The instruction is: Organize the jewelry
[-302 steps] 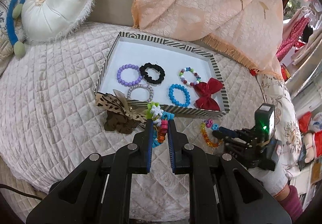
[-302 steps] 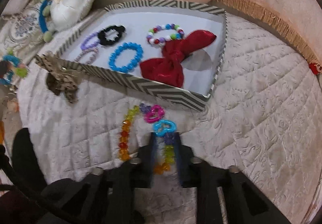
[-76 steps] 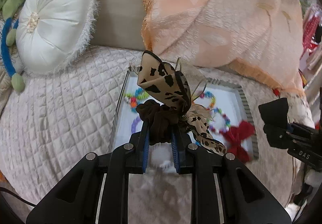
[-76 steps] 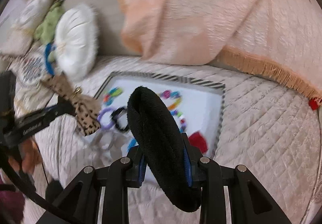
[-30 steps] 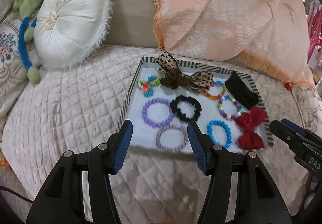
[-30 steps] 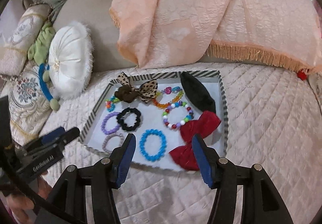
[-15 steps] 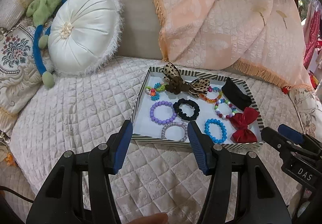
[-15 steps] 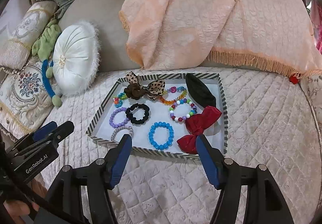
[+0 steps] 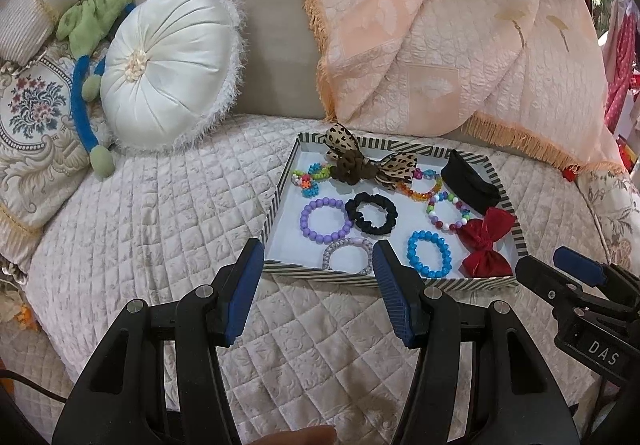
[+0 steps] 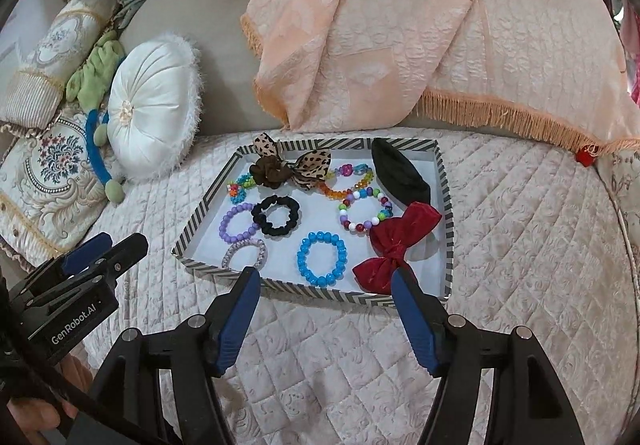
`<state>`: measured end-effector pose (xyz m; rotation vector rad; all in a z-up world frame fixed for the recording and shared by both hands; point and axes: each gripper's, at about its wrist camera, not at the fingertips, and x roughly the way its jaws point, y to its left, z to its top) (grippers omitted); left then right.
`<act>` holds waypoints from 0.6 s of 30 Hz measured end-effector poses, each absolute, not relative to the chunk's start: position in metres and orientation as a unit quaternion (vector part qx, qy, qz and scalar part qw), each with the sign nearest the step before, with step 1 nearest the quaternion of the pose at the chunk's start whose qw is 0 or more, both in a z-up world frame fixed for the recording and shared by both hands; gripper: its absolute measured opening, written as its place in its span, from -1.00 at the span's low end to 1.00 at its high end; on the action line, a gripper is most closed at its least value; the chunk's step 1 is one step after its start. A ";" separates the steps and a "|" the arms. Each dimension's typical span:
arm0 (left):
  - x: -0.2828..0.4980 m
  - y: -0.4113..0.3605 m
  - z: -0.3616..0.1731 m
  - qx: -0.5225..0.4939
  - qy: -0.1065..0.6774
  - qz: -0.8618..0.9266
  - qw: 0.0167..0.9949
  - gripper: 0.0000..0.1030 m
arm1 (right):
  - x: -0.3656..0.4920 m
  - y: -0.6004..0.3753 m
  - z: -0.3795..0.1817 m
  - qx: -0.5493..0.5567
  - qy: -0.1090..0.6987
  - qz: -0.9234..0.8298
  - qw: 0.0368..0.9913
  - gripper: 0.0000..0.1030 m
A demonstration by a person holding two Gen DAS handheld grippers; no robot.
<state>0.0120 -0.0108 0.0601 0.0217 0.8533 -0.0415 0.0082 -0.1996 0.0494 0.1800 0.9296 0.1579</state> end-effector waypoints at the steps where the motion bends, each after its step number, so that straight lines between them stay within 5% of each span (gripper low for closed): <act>1: 0.012 -0.011 0.060 0.010 0.414 -0.020 0.910 0.10 | 0.008 -0.200 0.049 0.087 0.448 0.076 0.887 0.28; 18: 0.011 -0.014 0.057 0.014 0.414 -0.023 0.910 0.10 | 0.008 -0.197 0.046 0.083 0.455 0.081 0.883 0.30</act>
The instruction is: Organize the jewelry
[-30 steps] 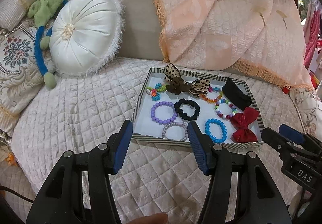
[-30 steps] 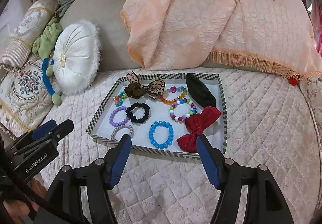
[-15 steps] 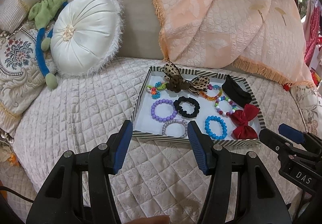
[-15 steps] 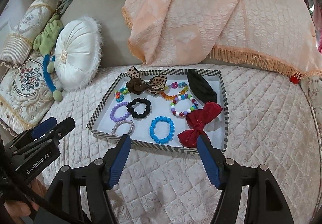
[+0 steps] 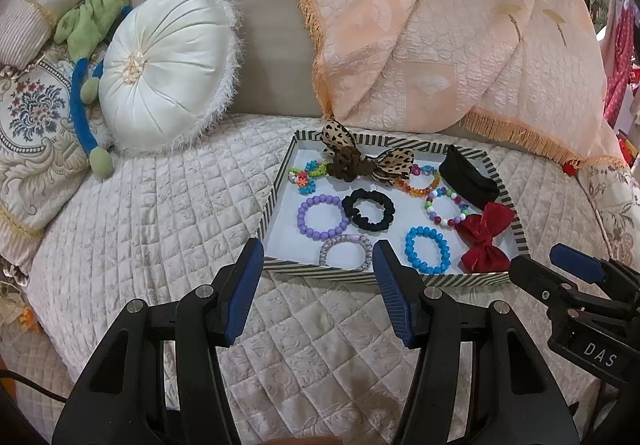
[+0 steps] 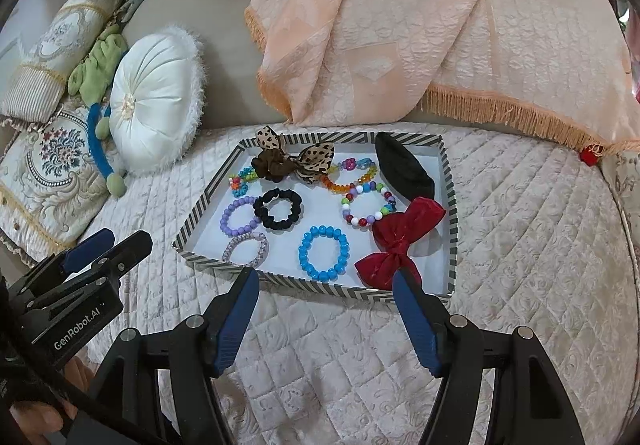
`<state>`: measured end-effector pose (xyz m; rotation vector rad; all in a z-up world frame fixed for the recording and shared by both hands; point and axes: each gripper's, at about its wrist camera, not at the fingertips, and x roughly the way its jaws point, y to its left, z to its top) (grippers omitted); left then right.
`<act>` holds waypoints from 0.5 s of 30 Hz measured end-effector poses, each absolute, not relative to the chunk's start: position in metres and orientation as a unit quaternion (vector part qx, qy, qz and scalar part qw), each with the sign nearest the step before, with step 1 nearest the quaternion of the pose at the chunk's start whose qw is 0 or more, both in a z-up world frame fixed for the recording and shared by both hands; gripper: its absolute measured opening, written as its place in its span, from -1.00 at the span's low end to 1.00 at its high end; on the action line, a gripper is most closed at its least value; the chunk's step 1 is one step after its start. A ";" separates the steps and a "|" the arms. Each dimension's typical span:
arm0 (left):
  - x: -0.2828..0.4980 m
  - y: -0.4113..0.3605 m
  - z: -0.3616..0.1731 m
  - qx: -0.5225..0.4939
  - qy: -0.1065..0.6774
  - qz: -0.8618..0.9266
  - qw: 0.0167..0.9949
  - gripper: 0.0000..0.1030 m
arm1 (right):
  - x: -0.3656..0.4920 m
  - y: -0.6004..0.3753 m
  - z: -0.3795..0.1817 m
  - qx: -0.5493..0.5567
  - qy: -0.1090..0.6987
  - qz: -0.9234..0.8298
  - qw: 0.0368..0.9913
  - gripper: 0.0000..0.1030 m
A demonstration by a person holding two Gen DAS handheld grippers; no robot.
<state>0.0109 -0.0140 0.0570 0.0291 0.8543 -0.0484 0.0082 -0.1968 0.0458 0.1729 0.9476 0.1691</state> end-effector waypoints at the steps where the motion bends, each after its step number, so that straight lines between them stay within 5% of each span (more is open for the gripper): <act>1: 0.011 -0.014 0.057 0.015 0.414 -0.023 0.910 0.10 | 0.008 -0.197 0.045 0.084 0.456 0.081 0.882 0.30; 15: 0.009 -0.015 0.057 0.017 0.416 -0.022 0.909 0.10 | 0.007 -0.197 0.043 0.085 0.459 0.082 0.880 0.31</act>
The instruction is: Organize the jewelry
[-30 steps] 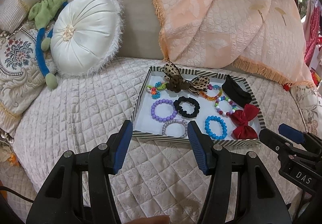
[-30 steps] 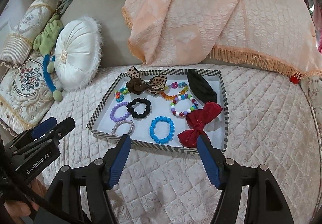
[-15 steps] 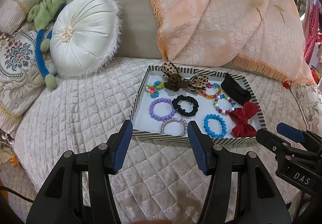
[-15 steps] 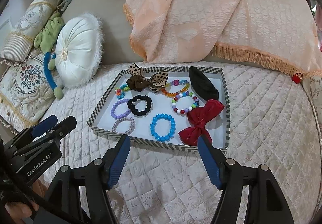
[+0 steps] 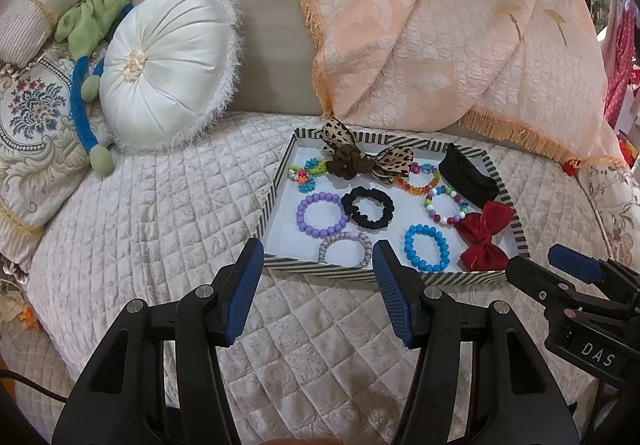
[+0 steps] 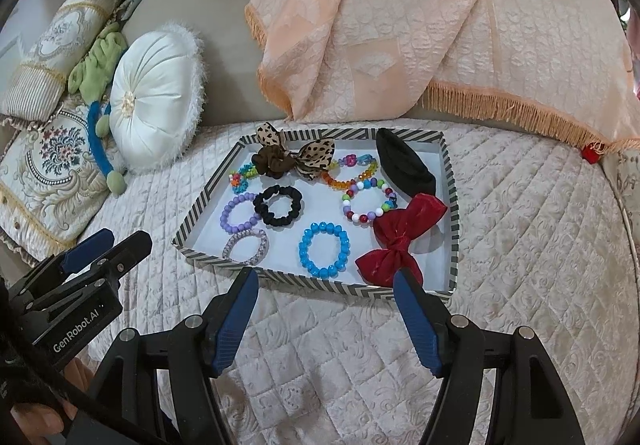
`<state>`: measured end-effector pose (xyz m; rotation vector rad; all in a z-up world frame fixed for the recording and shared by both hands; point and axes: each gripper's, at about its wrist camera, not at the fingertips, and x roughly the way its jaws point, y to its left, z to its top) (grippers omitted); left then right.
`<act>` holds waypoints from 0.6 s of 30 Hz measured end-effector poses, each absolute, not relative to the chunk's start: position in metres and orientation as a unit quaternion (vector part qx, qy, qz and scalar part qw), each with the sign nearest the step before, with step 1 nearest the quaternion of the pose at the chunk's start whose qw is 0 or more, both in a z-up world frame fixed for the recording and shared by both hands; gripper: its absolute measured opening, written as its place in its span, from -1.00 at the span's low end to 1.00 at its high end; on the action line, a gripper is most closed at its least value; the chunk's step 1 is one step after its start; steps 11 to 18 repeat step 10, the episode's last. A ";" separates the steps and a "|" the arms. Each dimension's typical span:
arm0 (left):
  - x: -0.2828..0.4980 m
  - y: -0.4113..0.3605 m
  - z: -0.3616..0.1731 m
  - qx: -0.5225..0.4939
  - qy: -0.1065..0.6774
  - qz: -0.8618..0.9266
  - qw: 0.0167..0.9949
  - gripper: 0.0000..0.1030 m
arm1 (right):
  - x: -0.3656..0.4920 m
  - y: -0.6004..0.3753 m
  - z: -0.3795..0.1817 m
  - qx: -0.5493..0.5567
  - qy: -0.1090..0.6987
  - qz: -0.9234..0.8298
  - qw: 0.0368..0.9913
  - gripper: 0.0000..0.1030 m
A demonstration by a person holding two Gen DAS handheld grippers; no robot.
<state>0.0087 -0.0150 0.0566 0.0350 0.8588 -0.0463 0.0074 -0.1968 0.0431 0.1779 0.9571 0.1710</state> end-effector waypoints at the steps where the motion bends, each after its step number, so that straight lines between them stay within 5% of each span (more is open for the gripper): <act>1: 0.009 -0.016 0.056 0.018 0.417 -0.022 0.909 0.10 | 0.008 -0.197 0.042 0.086 0.461 0.082 0.880 0.32; 18: 0.012 -0.021 0.046 0.027 0.420 -0.026 0.907 0.10 | 0.014 -0.224 0.034 0.101 0.467 0.073 0.875 0.32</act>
